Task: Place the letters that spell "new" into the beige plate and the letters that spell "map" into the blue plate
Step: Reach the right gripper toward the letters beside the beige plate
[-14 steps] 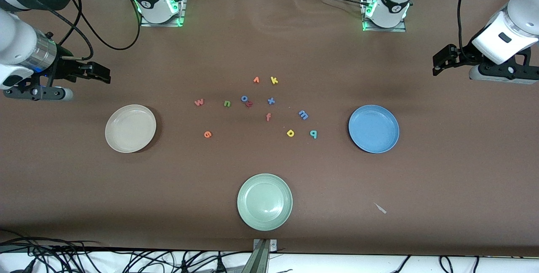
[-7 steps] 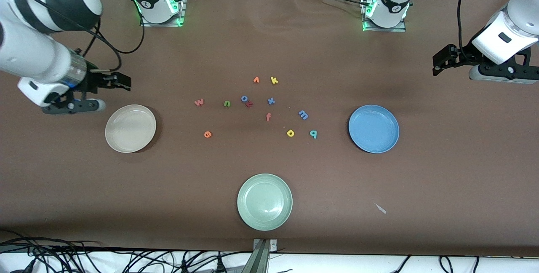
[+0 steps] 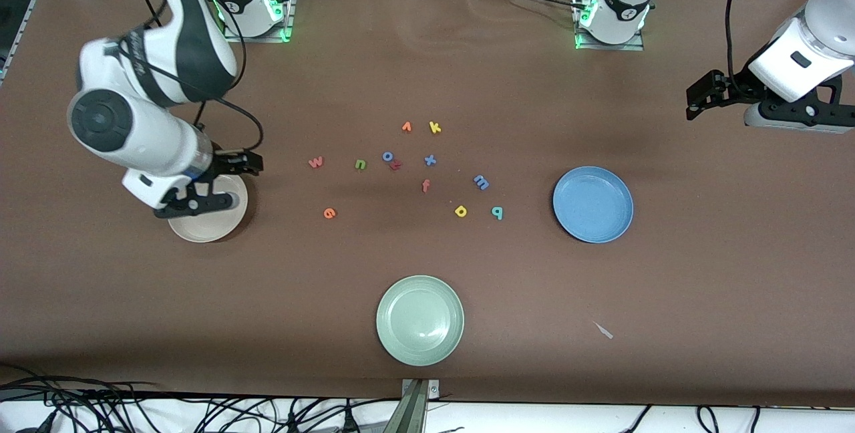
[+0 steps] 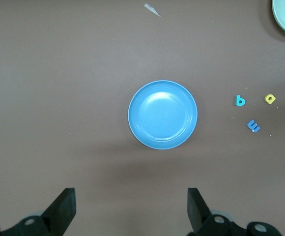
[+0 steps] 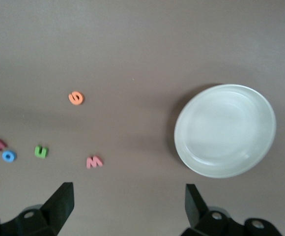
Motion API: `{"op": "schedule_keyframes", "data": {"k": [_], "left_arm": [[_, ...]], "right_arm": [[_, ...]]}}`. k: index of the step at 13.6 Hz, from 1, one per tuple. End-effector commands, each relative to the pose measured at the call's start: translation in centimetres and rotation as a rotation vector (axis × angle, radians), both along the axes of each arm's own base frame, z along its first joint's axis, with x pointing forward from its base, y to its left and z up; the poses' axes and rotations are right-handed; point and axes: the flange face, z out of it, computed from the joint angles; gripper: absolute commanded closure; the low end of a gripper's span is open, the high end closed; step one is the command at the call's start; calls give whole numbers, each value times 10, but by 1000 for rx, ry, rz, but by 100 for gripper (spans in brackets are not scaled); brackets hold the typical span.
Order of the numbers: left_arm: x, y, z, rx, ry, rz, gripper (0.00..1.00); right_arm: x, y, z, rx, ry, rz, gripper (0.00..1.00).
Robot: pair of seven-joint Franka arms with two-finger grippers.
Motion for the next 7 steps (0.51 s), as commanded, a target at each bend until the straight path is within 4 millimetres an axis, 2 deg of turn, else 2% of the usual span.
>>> {"op": "schedule_keyframes", "data": {"k": [1, 4, 6, 7], "left_arm": [[-1, 1, 5, 20, -10, -15, 0], [-1, 1, 5, 20, -10, -15, 0], [-1, 1, 5, 20, -10, -16, 0], [-1, 1, 5, 20, -10, -15, 0]], "right_arm": [[2, 44, -39, -6, -22, -62, 0], [-1, 82, -77, -9, -67, -137, 0], [-9, 102, -103, -6, -93, -167, 0], [-13, 106, -116, 2, -110, -170, 0]]}}
